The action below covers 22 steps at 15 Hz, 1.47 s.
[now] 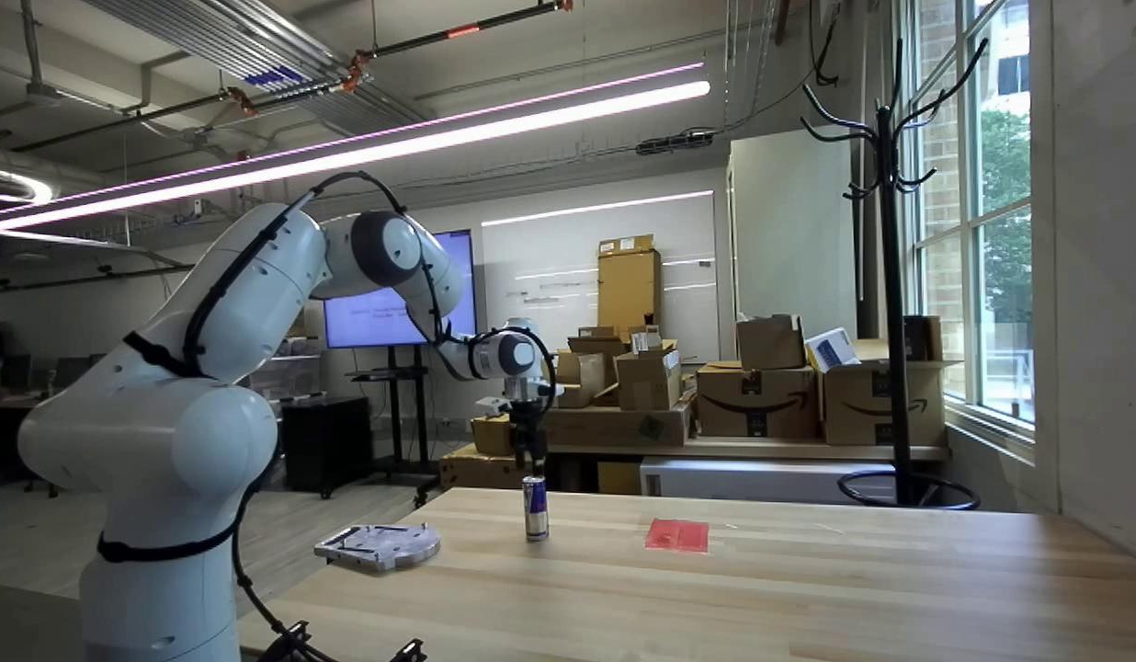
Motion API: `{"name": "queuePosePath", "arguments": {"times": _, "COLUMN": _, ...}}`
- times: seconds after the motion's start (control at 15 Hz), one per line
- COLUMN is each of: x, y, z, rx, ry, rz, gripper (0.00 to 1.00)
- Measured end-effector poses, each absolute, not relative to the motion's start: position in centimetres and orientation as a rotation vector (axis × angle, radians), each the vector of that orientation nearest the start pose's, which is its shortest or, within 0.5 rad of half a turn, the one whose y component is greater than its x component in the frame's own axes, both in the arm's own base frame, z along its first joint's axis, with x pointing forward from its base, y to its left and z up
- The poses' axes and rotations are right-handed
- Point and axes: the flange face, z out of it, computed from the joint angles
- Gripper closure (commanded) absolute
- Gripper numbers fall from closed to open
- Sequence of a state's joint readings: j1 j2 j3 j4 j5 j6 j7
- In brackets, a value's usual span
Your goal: Place the red bull can on the left edge of the table
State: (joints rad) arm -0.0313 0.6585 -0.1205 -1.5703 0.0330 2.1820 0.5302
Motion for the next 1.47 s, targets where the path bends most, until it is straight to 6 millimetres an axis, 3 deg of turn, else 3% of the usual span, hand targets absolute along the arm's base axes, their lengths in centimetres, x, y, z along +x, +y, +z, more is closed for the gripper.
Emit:
{"name": "queuePosePath", "arguments": {"times": 0.67, "x": 70.9, "y": -8.9, "z": 24.0, "rx": -3.040, "ry": 1.002, "rz": 0.027, "gripper": 0.00}}
{"name": "queuePosePath", "arguments": {"times": 1.47, "x": 70.9, "y": -8.9, "z": 21.5, "rx": -3.049, "ry": 0.989, "rz": 0.073, "gripper": 0.00}}
